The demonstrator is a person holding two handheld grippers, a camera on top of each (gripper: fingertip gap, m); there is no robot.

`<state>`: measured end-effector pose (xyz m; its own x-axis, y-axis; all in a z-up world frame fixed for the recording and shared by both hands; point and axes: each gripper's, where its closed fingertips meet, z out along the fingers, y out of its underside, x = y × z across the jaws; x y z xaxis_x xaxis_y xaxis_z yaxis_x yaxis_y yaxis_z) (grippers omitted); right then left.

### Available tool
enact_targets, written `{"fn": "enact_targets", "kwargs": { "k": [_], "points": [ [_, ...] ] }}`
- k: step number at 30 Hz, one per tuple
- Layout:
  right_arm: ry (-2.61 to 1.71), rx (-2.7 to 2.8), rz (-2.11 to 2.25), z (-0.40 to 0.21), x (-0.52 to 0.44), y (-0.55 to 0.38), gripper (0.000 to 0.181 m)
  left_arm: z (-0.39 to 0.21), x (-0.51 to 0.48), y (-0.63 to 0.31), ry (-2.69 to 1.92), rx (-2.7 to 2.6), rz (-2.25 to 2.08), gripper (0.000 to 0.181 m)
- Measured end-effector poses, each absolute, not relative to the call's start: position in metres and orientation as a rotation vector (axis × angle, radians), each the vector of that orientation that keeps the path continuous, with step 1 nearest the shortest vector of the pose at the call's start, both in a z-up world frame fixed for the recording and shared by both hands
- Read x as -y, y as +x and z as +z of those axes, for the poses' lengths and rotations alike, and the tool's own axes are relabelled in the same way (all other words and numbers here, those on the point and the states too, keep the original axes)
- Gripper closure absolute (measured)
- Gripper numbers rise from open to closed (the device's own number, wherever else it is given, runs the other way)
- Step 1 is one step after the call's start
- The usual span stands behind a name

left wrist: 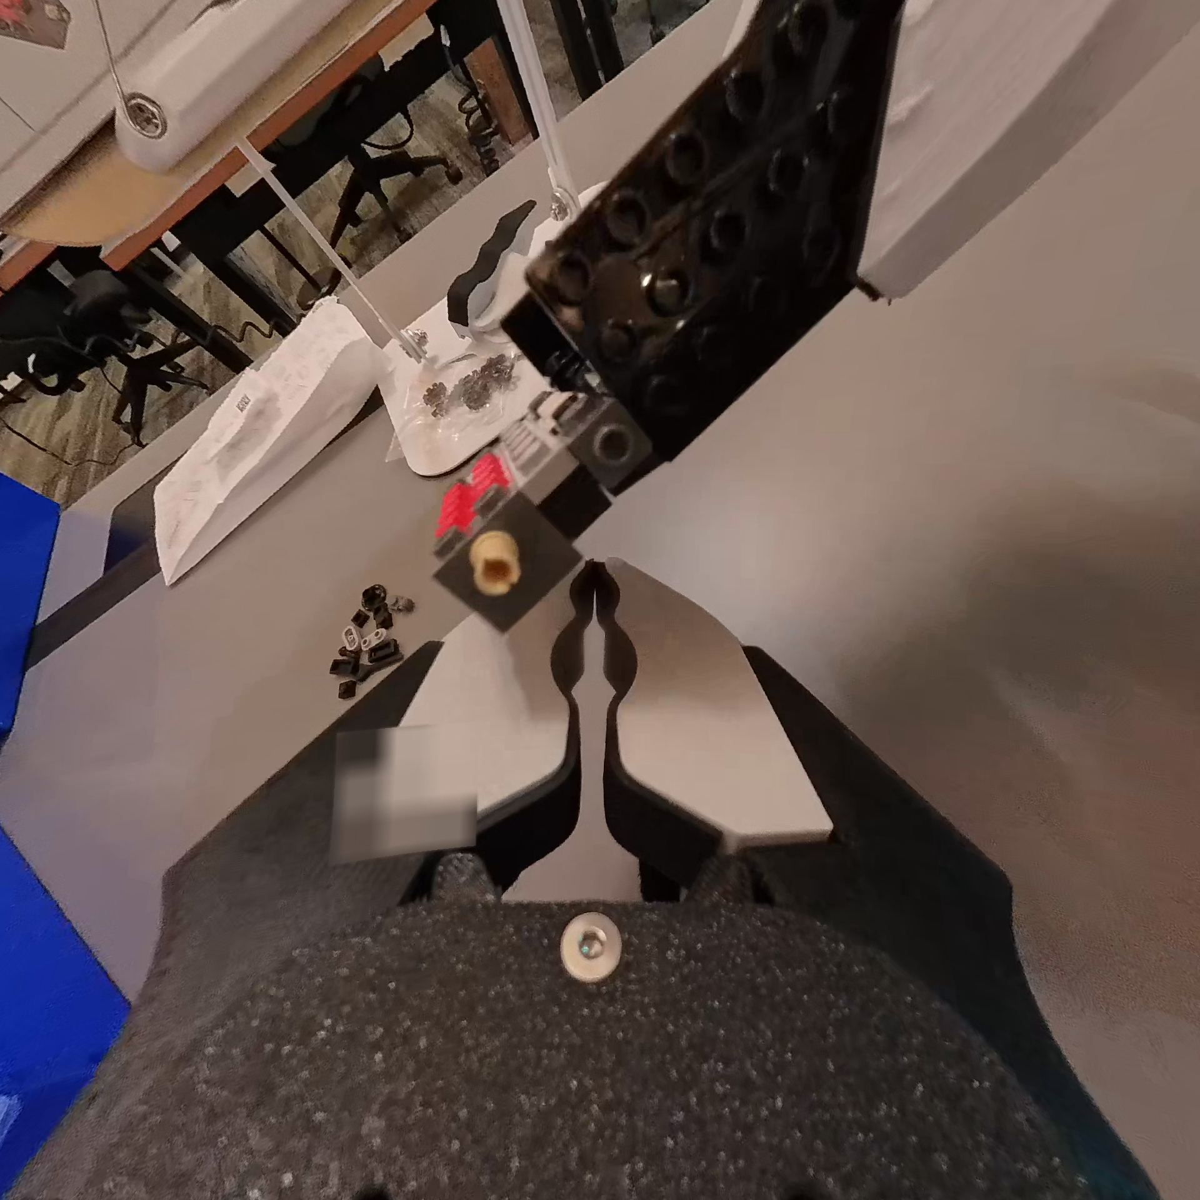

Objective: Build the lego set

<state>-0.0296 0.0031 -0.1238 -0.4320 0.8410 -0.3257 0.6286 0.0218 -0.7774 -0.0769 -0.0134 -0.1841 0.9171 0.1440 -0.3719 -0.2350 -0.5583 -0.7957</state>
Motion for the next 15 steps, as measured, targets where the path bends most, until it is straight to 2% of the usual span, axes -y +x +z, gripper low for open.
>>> {"fn": "enact_targets", "kwargs": {
  "k": [15],
  "points": [
    [-1.28, 2.113, 1.553, -0.107, 0.022, -0.037, 0.124, -0.177, 0.017, -0.058, -2.112, -0.14, 0.447, 0.181]
  ]
}}
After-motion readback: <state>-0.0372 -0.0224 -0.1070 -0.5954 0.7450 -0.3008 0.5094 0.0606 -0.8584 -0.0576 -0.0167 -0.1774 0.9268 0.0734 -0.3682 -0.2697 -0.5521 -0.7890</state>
